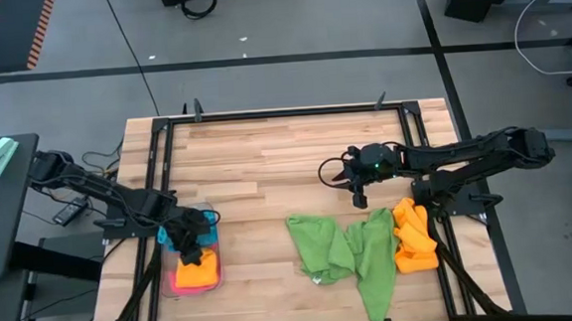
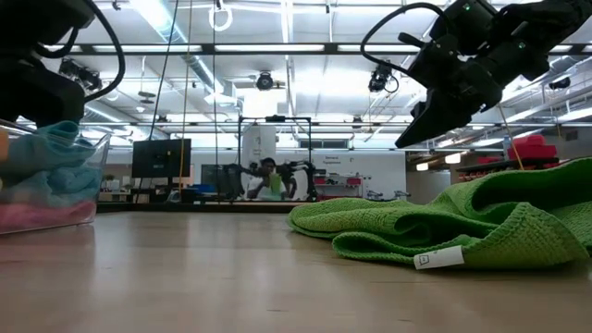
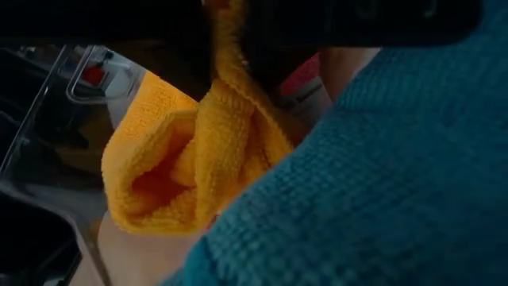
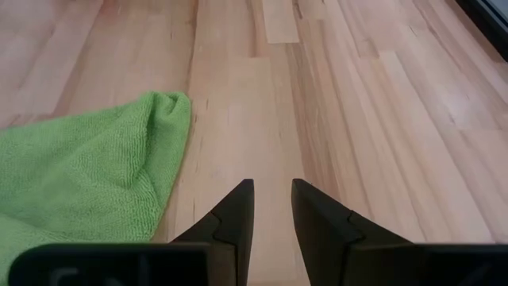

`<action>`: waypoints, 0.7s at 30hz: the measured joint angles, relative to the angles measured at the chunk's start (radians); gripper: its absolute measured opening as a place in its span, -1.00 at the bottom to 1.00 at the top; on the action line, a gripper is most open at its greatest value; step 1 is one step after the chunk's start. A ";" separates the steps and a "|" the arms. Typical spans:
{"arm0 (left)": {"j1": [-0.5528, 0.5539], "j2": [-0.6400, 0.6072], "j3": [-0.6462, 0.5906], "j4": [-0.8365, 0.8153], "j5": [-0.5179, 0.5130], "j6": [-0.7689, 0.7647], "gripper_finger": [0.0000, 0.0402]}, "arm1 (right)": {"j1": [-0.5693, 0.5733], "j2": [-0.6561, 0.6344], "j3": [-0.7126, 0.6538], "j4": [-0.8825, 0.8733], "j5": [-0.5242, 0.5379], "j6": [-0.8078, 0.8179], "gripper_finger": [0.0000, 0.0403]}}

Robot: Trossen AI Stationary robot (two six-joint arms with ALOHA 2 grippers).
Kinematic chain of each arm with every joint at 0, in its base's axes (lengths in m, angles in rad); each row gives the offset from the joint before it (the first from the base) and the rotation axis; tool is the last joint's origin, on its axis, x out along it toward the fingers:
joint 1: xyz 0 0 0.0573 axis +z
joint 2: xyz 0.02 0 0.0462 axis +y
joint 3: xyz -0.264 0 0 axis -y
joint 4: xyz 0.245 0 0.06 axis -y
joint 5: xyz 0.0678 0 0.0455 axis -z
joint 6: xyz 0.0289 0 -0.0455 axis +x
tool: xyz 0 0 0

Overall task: Fold microfiber towels
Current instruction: Put the left yellow microfiber cloth into the transparent bin

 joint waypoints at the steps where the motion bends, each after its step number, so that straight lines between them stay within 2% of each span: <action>1: 0.000 0.000 0.001 0.000 -0.004 -0.002 -0.59 | 0.000 0.000 0.000 0.003 0.000 0.000 -0.52; 6: 0.001 0.000 0.002 -0.002 0.000 -0.031 -0.28 | 0.000 0.000 0.000 0.010 0.004 0.000 -0.52; 11: 0.006 -0.001 0.002 -0.002 0.069 -0.075 -0.04 | 0.000 0.000 0.000 0.013 0.004 0.000 -0.52; 16: 0.034 -0.001 0.002 -0.006 0.091 -0.093 0.06 | 0.000 0.000 0.000 0.027 0.004 0.008 -0.52; 21: 0.074 -0.003 0.004 -0.020 0.122 -0.070 0.04 | 0.000 0.000 0.000 0.033 0.004 0.012 -0.52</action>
